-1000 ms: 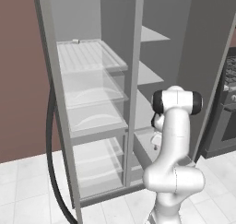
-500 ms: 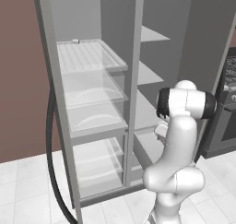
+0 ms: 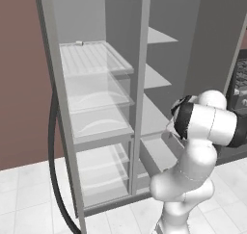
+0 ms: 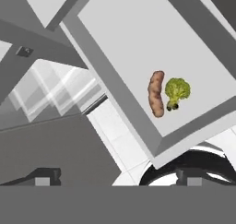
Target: Take the broccoli and potato from the fridge shelf and place them in the freezer drawer to begin freezing them.
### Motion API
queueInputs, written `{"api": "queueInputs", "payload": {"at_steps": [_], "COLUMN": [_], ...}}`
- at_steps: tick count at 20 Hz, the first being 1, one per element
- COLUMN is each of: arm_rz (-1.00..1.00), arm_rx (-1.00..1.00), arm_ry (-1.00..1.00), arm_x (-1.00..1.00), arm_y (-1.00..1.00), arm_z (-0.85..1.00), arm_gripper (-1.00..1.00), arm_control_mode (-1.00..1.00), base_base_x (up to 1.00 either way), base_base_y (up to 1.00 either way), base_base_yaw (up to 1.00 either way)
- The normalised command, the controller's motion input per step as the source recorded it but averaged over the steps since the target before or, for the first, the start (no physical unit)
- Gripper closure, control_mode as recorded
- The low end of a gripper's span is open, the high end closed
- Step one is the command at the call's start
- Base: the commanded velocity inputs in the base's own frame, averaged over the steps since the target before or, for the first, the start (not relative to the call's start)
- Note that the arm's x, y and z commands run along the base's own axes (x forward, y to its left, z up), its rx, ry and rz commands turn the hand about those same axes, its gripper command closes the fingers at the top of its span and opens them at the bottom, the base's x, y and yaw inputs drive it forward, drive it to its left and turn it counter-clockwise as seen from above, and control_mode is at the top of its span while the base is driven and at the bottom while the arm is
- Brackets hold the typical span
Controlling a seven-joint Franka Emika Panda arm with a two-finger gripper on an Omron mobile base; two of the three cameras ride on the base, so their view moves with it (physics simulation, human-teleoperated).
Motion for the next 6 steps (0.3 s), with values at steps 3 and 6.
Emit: {"api": "queueInputs", "payload": {"at_steps": [3,6], "arm_rz": [-0.08,-0.07], "arm_rx": [0.0,0.0], "arm_ry": [-0.09,-0.15], "arm_x": [-0.66,-0.8], "arm_y": [0.06,0.08], "arm_z": [0.63,0.62], "arm_gripper": [-1.0,-1.0], "arm_control_mode": [-1.0,-1.0], "base_base_x": [0.0,0.0], "base_base_y": [0.0,0.0], "base_base_yaw": [0.0,0.0]}}
